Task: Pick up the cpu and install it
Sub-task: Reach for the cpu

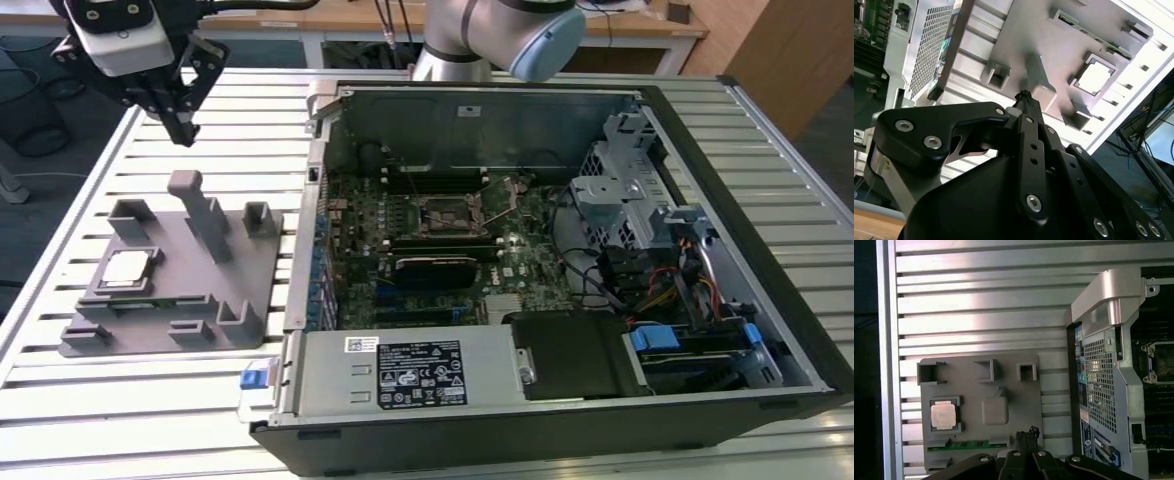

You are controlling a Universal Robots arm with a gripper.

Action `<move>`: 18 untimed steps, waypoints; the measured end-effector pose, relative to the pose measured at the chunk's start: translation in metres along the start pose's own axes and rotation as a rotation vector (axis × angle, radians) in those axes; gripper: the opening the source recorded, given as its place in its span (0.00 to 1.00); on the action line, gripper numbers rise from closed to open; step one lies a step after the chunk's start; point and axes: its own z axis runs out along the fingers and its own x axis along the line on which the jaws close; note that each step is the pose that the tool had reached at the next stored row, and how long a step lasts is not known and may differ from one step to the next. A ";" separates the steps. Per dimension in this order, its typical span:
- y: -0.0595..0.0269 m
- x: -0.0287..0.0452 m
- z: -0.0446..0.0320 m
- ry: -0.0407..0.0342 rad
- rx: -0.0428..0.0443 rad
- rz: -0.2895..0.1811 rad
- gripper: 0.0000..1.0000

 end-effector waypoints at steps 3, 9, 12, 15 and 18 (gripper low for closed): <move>-0.0023 0.0014 0.0022 0.0036 0.0006 -0.013 0.11; -0.0067 0.0063 0.0045 0.0045 0.0007 -0.038 0.11; -0.0085 0.0088 0.0054 0.0050 0.0008 -0.051 0.11; -0.0097 0.0212 0.0063 0.0051 0.0009 -0.052 0.11; -0.0106 0.0347 0.0069 0.0050 0.0008 -0.052 0.11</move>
